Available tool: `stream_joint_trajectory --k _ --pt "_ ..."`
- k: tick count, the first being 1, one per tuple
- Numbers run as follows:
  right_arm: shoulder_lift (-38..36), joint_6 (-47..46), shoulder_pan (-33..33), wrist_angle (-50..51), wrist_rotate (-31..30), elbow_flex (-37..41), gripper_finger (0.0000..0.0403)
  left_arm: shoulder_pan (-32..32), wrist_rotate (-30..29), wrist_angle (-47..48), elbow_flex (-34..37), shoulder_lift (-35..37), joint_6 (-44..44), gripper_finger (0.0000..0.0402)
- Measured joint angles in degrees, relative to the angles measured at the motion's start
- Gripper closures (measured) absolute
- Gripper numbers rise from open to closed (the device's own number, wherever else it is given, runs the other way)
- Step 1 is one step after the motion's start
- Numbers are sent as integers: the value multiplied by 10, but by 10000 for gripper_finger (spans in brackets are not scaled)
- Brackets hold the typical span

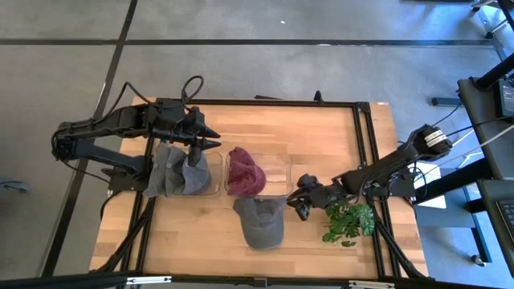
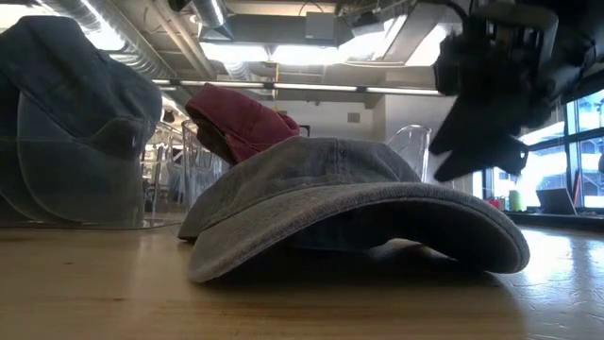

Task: Pick & Place hat
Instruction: Put the dark blue cap into the left transparent bin

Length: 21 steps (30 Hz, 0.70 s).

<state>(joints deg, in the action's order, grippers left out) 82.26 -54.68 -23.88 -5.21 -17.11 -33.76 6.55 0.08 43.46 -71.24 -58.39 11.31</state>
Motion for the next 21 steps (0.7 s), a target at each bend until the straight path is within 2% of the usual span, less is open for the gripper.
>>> stream_joint_trajectory --k 5,15,21 --pt "37 -5 1 -22 1 0 202 0 -2 0 0 -2 1 273" --pt "121 83 5 -133 3 0 202 0 -5 0 0 -23 15 272" --pt "148 77 5 -186 33 -1 203 0 -5 0 0 -41 15 273"
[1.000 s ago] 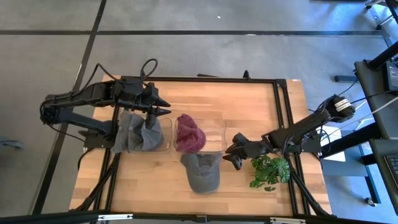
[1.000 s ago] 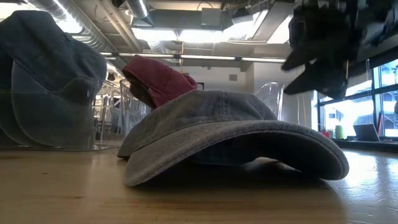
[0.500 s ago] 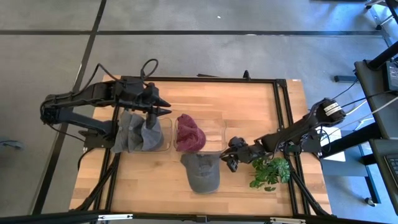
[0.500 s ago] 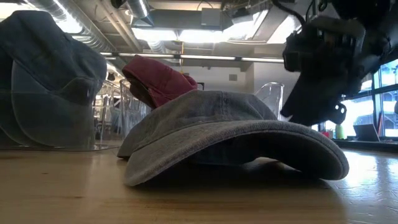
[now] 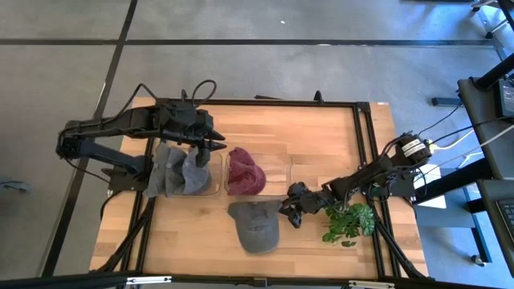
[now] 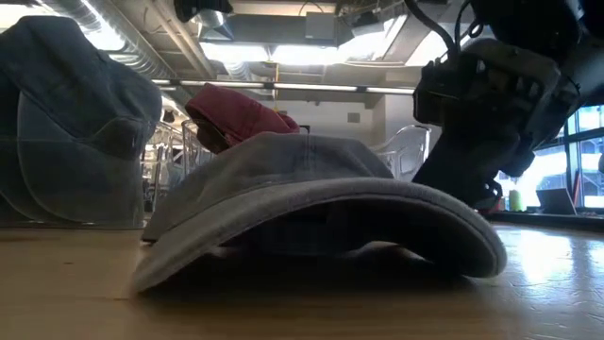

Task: Pick & Place hat
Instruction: Put the dark blue cap into the left transparent bin

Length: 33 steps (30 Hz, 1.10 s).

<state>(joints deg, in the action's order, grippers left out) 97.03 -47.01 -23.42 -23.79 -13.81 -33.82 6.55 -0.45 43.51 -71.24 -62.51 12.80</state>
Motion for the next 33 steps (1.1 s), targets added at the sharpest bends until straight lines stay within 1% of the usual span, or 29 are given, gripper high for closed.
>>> stream_joint_trajectory --k 3,8,14,17,28,31,33 --pt "5 2 0 -14 0 0 210 0 0 0 0 -8 0 271" --pt "5 32 0 1 0 0 228 0 4 0 0 -15 0 270" --pt "5 73 0 -10 -31 0 236 -1 90 3 0 -17 0 270" --pt "5 84 0 -23 -27 0 236 -1 90 3 0 -17 4 270" --pt "5 69 0 -38 -26 0 239 -1 83 3 0 -17 2 270" --pt "5 67 0 -39 -26 0 256 -1 74 3 0 -17 1 270" --pt "5 67 0 -40 -26 0 284 -1 71 3 0 -17 0 270"
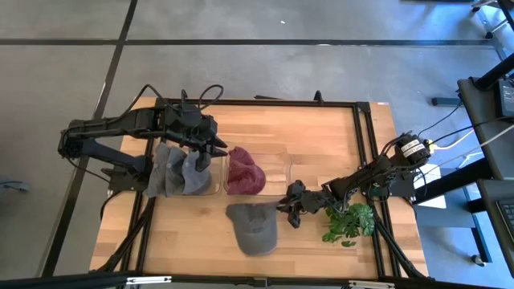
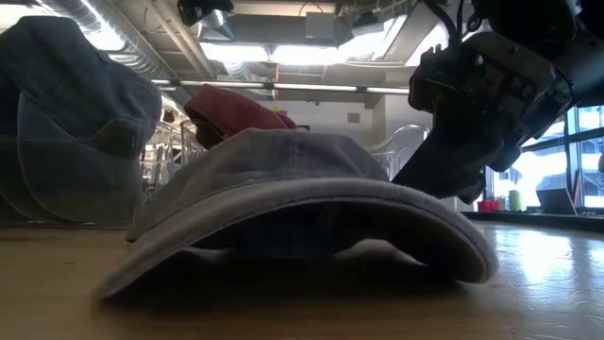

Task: Pick & Place hat
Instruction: Put the dark blue cap into the left transparent bin

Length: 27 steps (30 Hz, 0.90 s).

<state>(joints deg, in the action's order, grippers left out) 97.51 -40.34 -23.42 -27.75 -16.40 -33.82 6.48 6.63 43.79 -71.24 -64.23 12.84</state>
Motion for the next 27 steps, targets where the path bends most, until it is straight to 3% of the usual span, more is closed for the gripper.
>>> stream_joint_trajectory --k 5,13,19,22,27 --pt "0 2 0 -8 14 0 386 0 -11 0 0 0 -1 270" --pt "-2 -29 0 -37 45 0 398 0 -19 0 0 0 -1 270" --pt "-44 -2 0 -40 51 -29 400 0 -19 -5 0 0 -1 270" --pt "-73 34 0 65 51 -78 401 0 -19 -8 0 0 -1 270" --pt "-95 103 3 338 45 -198 401 0 13 -31 0 0 -6 270"
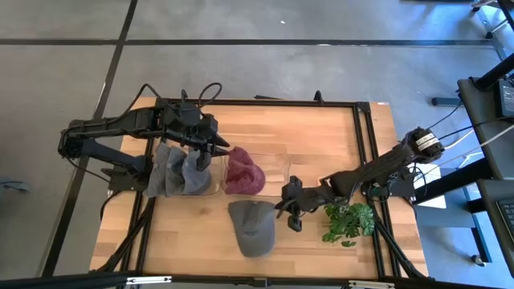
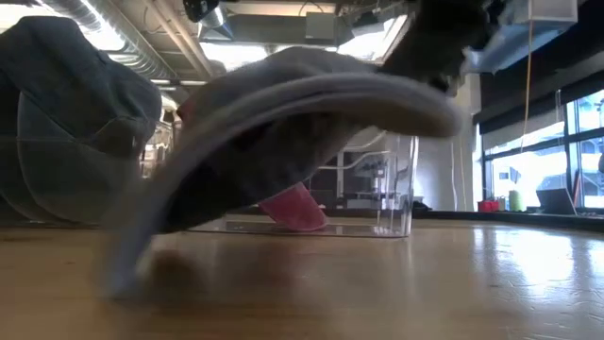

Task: Pick & Place hat
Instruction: Put the dark blue cap into the left transparent bin

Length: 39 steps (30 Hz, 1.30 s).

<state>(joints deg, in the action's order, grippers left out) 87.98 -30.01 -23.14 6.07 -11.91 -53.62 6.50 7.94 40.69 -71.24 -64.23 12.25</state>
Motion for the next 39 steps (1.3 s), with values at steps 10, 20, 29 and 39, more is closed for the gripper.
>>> stream_joint_trajectory --k 10,20,29,39 --pt "0 165 2 299 -124 -240 402 0 40 -57 0 0 -23 256" --pt "0 353 8 304 -200 -421 403 0 134 -164 0 0 -58 213" --pt "0 448 28 303 -237 -485 403 -1 147 -166 0 -4 -70 203" --pt "6 455 55 297 -228 -481 403 -1 172 -165 0 -35 -48 205"
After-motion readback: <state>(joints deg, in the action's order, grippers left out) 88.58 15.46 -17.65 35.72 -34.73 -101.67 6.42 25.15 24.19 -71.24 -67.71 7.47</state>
